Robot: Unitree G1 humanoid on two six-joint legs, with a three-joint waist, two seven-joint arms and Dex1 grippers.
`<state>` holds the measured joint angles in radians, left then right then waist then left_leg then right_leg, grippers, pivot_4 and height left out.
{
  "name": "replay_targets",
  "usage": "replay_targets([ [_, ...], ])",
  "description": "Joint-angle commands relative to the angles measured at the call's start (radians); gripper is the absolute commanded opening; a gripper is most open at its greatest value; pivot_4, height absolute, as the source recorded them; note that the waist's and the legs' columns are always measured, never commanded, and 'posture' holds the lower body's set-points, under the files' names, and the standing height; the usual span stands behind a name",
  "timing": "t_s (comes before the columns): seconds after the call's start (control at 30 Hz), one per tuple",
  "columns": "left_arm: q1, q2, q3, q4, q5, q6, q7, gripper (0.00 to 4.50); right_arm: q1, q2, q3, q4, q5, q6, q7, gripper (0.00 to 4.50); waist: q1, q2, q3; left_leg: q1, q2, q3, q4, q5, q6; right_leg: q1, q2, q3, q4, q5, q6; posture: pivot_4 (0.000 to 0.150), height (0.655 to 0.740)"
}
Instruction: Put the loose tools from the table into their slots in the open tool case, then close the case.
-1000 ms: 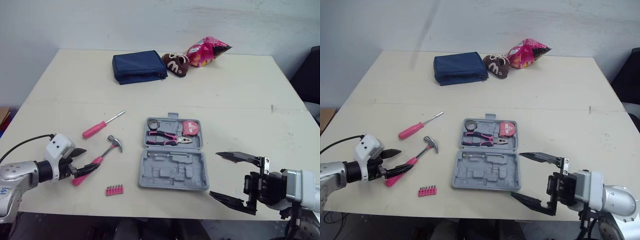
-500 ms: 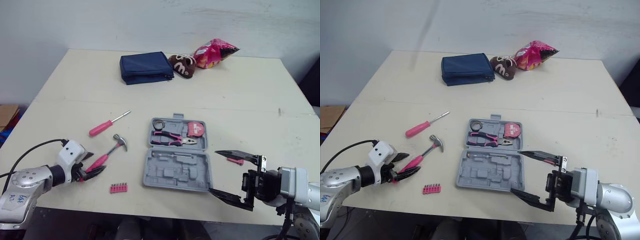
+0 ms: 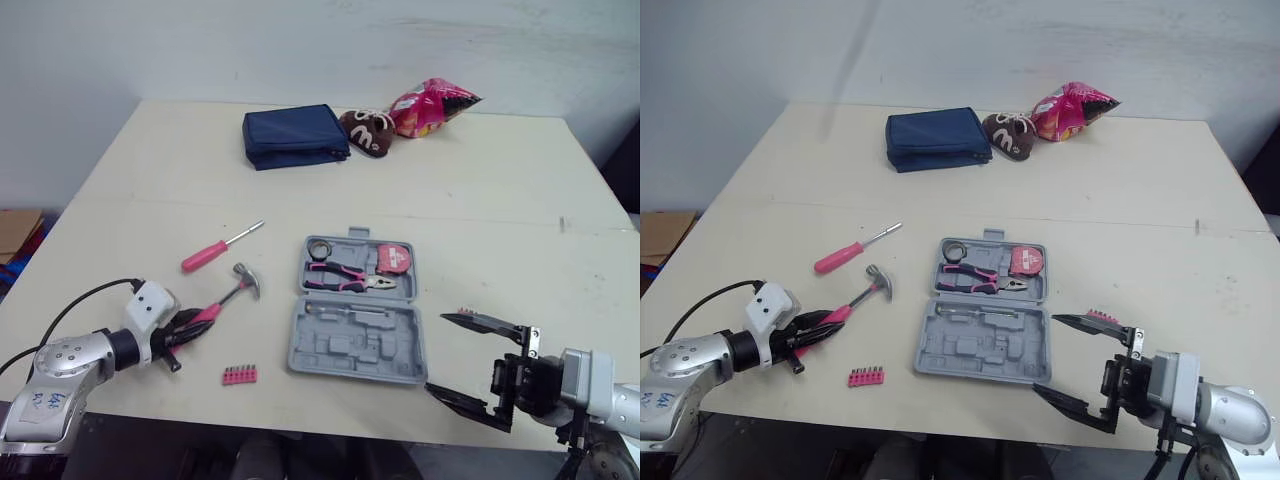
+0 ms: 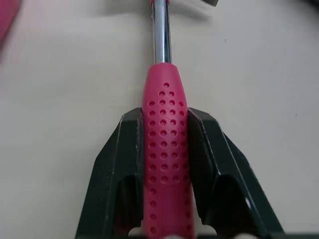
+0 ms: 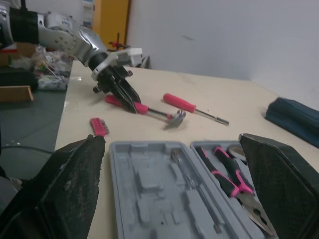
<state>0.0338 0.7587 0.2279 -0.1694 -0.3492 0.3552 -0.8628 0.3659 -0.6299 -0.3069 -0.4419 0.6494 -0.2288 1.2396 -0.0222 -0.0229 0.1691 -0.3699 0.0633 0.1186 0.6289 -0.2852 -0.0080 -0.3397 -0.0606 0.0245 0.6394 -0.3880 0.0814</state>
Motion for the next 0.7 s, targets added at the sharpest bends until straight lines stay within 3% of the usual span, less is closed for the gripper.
replay_targets([
  [0.03,-0.094,0.041,0.002,-0.04,-0.063,-0.064,-0.118,0.56,0.025,-0.022,-0.087,0.03,0.021,-0.036,0.032,4.5,-0.002,-0.002,0.0,0.0,0.0,0.0,0.0,0.0,0.0,0.0,0.0,-0.001,-0.001,0.0,0.0,0.15,0.74],
  [0.3,-0.41,0.088,-0.309,-0.114,-0.013,-0.018,-0.345,0.56,0.05,-0.045,-0.145,0.087,0.04,-0.05,0.096,4.5,-0.006,-0.001,0.001,-0.001,0.001,0.003,0.0,0.0,-0.004,0.0,0.004,0.002,-0.004,0.001,0.001,0.15,0.74],
  [0.47,-0.612,0.004,-0.528,-0.152,0.075,0.14,-0.319,0.56,0.055,-0.049,-0.162,0.09,0.032,-0.046,0.102,4.5,-0.008,-0.001,0.002,-0.001,0.002,0.005,0.003,0.001,-0.004,0.0,0.008,0.008,-0.004,0.003,0.005,0.15,0.74],
  [0.7,-0.73,-0.122,-0.705,-0.142,0.171,0.285,-0.259,0.56,0.074,-0.058,-0.17,-0.002,0.022,0.008,0.026,4.5,-0.005,0.0,0.003,-0.001,0.004,0.005,0.005,0.003,-0.006,-0.001,0.014,0.013,-0.003,0.003,0.006,0.15,0.74],
])
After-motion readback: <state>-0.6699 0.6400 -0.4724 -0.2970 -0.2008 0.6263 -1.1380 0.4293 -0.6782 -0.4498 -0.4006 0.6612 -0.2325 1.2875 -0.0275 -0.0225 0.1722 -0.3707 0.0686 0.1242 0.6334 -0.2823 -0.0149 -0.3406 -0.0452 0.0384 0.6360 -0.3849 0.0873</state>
